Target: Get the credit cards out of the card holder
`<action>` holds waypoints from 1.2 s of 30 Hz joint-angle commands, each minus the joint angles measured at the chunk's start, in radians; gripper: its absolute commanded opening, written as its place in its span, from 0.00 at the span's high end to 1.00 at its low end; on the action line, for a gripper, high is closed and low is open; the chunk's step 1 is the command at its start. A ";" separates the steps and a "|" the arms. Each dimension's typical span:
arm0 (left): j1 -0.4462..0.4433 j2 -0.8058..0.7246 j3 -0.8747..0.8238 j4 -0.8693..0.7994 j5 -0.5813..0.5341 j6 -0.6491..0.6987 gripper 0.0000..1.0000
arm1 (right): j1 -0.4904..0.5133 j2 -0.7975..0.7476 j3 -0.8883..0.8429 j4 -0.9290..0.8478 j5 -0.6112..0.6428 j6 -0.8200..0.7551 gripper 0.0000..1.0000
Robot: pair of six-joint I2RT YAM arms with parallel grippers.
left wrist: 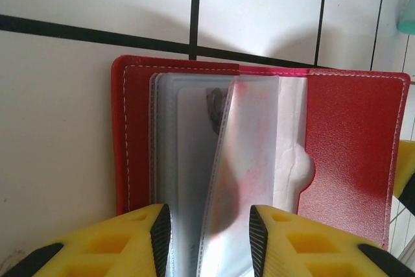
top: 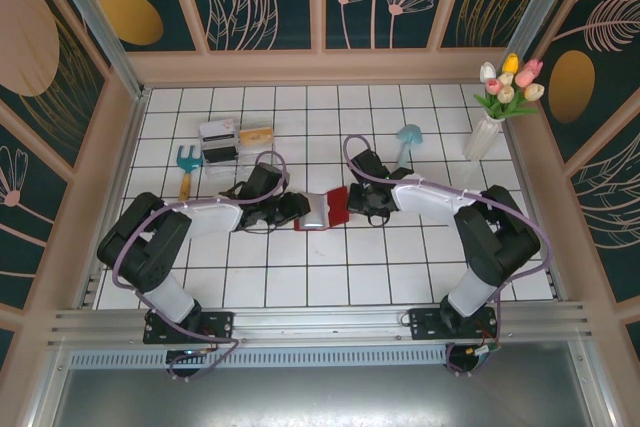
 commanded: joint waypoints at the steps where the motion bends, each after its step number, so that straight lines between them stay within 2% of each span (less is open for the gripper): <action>1: -0.001 0.023 0.044 0.035 0.022 0.029 0.60 | -0.008 0.016 -0.012 -0.029 0.023 0.001 0.96; 9: -0.001 0.016 0.060 0.060 0.068 0.043 0.66 | -0.008 0.013 -0.010 -0.027 0.022 0.000 0.96; 14: -0.003 -0.002 0.057 0.057 0.082 0.070 0.64 | -0.008 0.012 -0.011 -0.024 0.021 0.002 0.96; 19: -0.014 0.010 0.051 0.154 0.189 0.050 0.62 | -0.007 0.009 -0.008 -0.029 0.025 0.007 0.96; 21: -0.027 0.021 0.055 0.193 0.219 0.036 0.61 | -0.009 -0.005 -0.010 -0.027 0.027 0.014 0.91; 25: -0.037 0.050 0.032 0.361 0.282 -0.057 0.58 | -0.015 -0.076 -0.034 0.008 0.027 0.038 0.70; 28: -0.049 0.097 0.048 0.379 0.277 -0.073 0.56 | -0.038 -0.151 -0.066 0.040 0.025 0.059 0.61; 32: -0.068 0.149 0.084 0.376 0.267 -0.070 0.53 | -0.081 -0.238 -0.109 0.062 0.020 0.080 0.56; 36: -0.079 0.206 0.106 0.385 0.257 -0.085 0.53 | -0.101 -0.295 -0.145 0.092 -0.016 0.085 0.55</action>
